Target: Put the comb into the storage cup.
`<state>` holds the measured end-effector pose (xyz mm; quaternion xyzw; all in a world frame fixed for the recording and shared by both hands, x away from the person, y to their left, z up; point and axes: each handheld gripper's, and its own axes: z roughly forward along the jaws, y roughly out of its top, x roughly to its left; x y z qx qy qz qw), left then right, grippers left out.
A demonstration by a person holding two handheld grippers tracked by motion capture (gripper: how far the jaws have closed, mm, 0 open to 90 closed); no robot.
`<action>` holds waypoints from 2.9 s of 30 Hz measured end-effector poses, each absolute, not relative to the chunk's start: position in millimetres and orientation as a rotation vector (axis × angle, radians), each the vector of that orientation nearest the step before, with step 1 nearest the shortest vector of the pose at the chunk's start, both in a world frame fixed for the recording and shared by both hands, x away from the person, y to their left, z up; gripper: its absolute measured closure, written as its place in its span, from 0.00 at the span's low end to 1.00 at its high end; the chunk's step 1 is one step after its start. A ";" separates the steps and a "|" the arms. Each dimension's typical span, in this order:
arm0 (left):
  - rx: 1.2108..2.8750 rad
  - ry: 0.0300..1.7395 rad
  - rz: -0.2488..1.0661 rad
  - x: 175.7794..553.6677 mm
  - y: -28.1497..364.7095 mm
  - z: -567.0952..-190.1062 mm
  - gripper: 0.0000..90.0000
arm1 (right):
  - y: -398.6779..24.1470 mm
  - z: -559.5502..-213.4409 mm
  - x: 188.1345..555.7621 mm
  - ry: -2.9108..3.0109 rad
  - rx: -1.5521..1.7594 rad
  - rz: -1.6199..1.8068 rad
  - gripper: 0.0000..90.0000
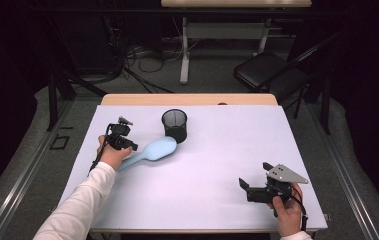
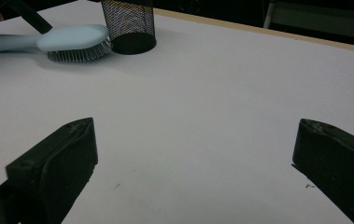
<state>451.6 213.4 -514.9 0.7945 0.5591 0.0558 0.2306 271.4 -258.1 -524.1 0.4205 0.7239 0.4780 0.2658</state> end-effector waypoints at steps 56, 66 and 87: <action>2.102 1.385 0.272 429.8 250.3 -462.8 0.35 | -256.7 -525.1 271.7 1.955 1.137 1.280 0.00; 2.102 1.310 0.252 429.4 248.5 -460.5 0.17 | -256.0 -525.0 271.4 1.959 1.137 1.274 0.00; 2.374 1.059 0.273 429.9 231.9 -459.6 0.01 | -256.0 -525.1 271.4 1.960 1.136 1.269 0.00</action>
